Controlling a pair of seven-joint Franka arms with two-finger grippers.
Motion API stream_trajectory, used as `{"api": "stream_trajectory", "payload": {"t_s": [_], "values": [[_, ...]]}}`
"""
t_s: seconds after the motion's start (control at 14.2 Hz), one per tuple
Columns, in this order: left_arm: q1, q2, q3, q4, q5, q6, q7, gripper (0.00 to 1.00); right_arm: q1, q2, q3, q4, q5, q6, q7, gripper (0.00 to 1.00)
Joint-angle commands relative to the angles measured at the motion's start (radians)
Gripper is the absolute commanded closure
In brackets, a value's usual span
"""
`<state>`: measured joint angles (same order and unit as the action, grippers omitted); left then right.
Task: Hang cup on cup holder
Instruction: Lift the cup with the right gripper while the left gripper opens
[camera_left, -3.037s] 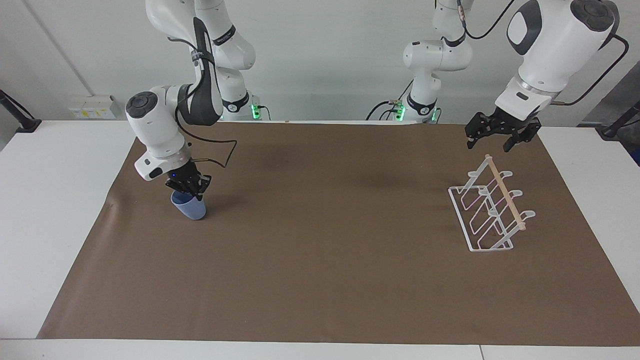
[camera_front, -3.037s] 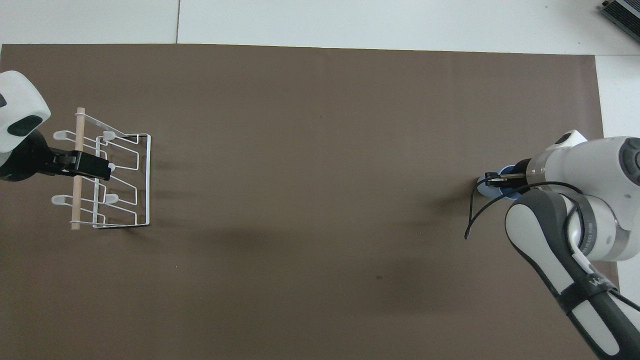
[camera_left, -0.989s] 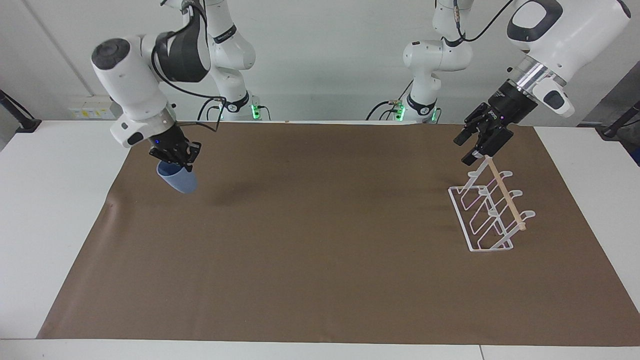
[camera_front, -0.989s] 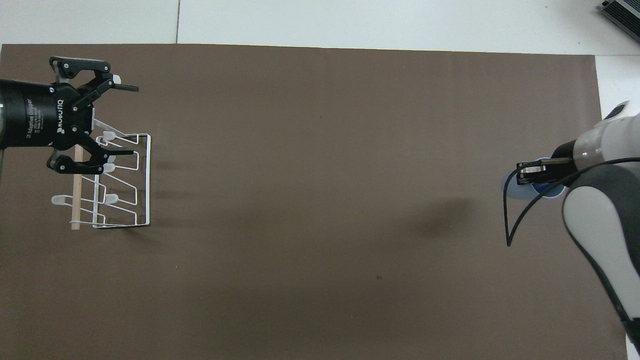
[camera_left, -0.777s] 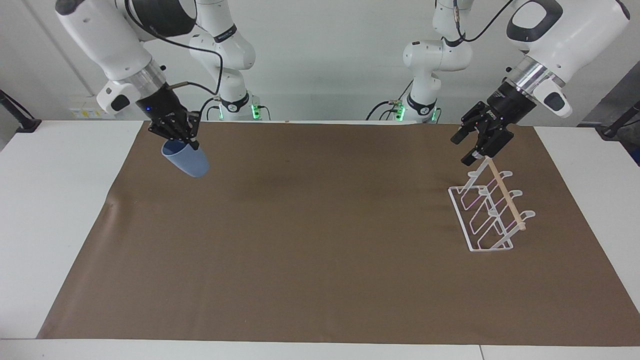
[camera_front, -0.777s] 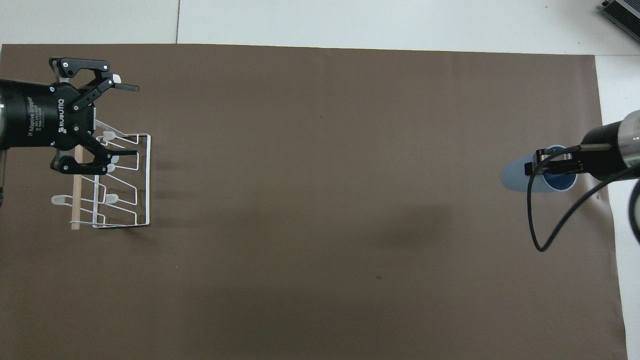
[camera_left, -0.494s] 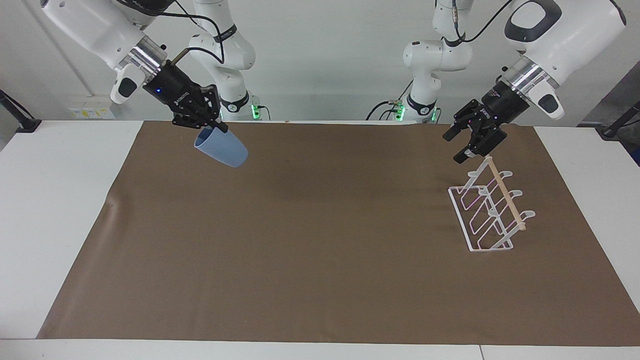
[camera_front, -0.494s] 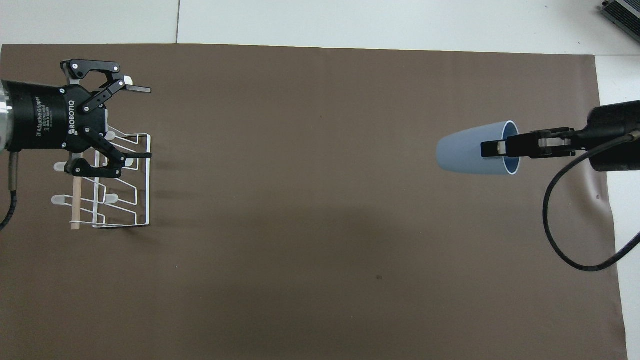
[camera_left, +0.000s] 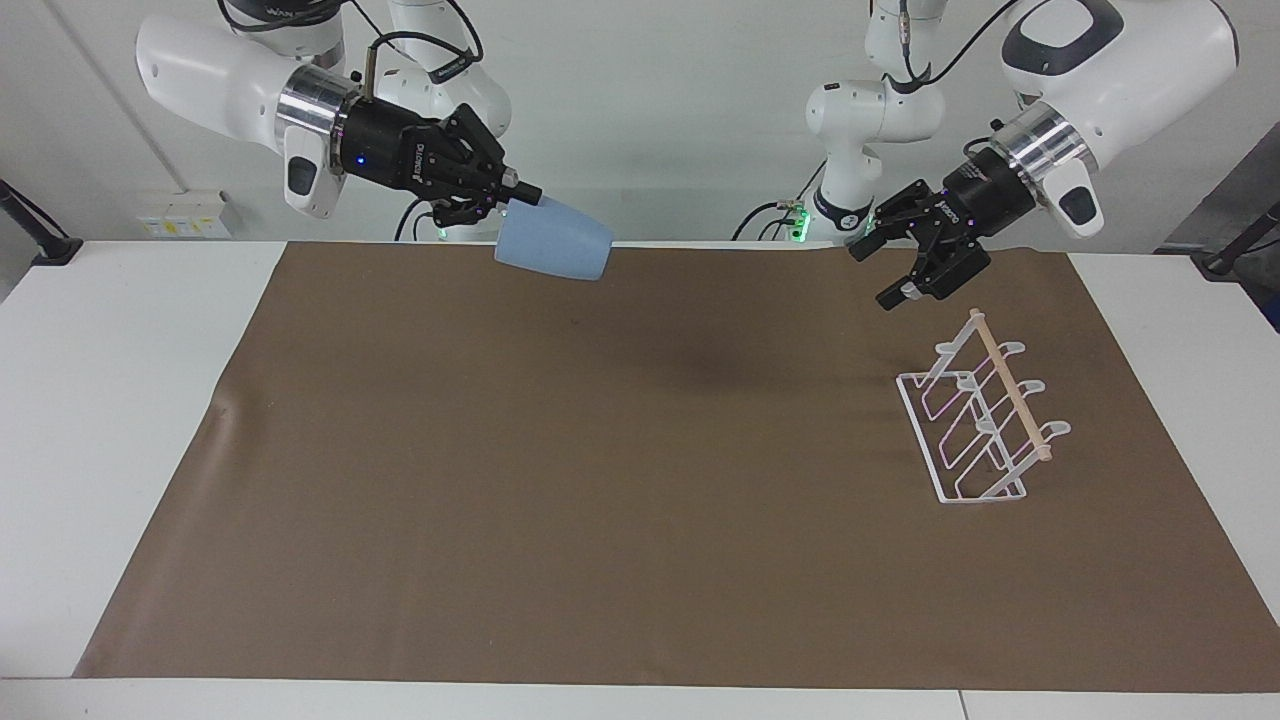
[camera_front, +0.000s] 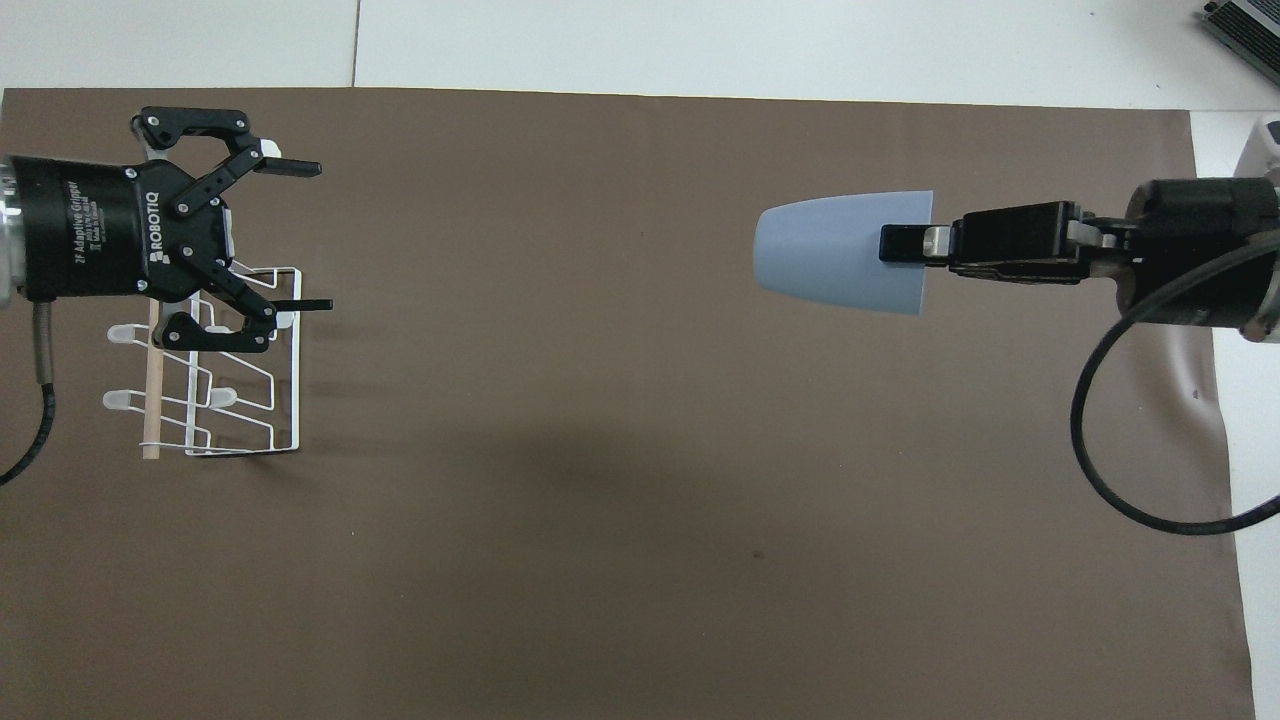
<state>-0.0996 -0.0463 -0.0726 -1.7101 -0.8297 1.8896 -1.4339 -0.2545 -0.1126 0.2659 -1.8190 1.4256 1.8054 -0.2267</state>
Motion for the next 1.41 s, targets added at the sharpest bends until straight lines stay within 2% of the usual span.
{"api": "stream_trajectory", "payload": {"t_s": [0.0,0.14,0.35,0.42,0.57,0.78,1.06,1.34], "values": [[0.009,-0.018,-0.047,-0.007,-0.052,0.014,-0.034,0.00,0.011,-0.068,0.001,-0.077,0.186,0.032,-0.002,1.00],[0.011,-0.020,-0.055,0.000,-0.069,0.026,-0.030,0.00,0.015,-0.073,0.004,-0.077,0.327,0.064,0.001,1.00],[0.011,-0.010,-0.072,0.039,-0.088,0.039,-0.025,0.00,0.099,-0.076,0.004,-0.074,0.563,0.210,-0.006,1.00],[0.011,-0.012,-0.078,0.049,-0.092,0.043,-0.026,0.00,0.130,-0.076,0.004,-0.072,0.581,0.247,-0.011,1.00],[0.018,-0.017,-0.079,0.058,-0.103,0.043,-0.028,0.00,0.176,-0.076,0.007,-0.075,0.549,0.323,-0.064,1.00],[0.032,-0.021,-0.078,0.058,-0.103,0.028,-0.026,0.00,0.317,-0.061,0.007,-0.062,0.451,0.489,-0.114,1.00],[0.087,-0.021,-0.078,0.078,-0.104,-0.038,-0.014,0.00,0.420,-0.052,0.007,-0.040,0.391,0.590,-0.114,1.00],[0.158,-0.023,-0.079,0.082,-0.167,-0.099,0.067,0.00,0.515,-0.015,0.007,0.015,0.311,0.725,-0.079,1.00]]}}
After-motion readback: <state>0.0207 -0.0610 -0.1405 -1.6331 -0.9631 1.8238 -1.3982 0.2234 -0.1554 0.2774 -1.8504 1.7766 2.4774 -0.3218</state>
